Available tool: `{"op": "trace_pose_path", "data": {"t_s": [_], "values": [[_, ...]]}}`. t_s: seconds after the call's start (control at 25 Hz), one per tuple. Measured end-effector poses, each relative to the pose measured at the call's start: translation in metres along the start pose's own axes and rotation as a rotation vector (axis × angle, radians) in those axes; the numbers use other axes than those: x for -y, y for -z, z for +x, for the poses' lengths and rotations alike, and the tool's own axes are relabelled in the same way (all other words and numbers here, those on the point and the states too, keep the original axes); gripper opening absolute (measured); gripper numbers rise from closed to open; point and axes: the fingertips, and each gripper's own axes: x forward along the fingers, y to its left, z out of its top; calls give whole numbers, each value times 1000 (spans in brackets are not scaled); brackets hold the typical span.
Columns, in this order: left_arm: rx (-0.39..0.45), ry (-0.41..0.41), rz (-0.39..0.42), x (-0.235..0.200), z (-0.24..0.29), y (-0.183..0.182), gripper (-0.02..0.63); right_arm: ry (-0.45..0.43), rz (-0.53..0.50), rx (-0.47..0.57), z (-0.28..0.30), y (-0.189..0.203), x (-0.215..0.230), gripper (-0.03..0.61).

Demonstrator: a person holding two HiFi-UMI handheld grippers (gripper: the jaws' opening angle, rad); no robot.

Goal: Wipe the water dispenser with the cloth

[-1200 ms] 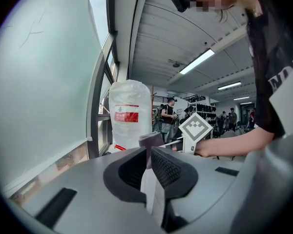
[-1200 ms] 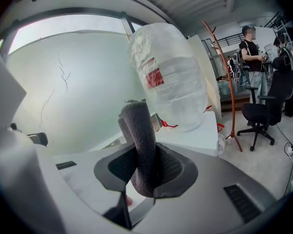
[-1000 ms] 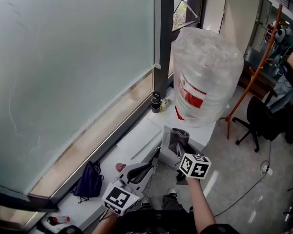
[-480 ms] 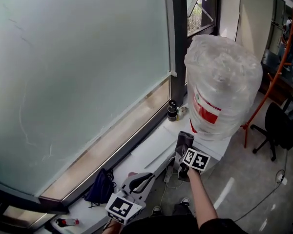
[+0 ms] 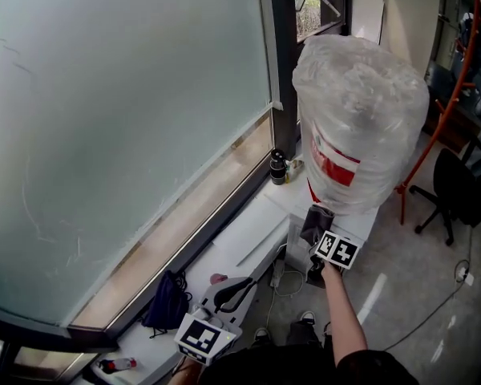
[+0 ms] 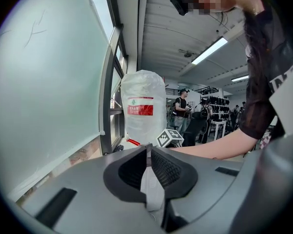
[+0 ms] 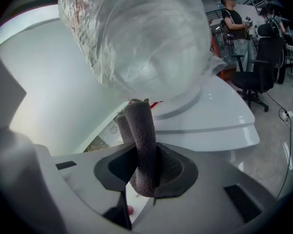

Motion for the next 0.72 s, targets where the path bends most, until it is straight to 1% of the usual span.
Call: {"op": "trace_pose_path", "data": {"t_s": [0.28,0.52,0.72], "values": [[24,101,10,21,17,0,43,72,101,47,-47,-1,70,109],[40,182,18,40,27,5,43,176,111,84,-89,2,131,109],[52,227,31,49,27,6,43,243,75,90,-118,6,155,107]]}}
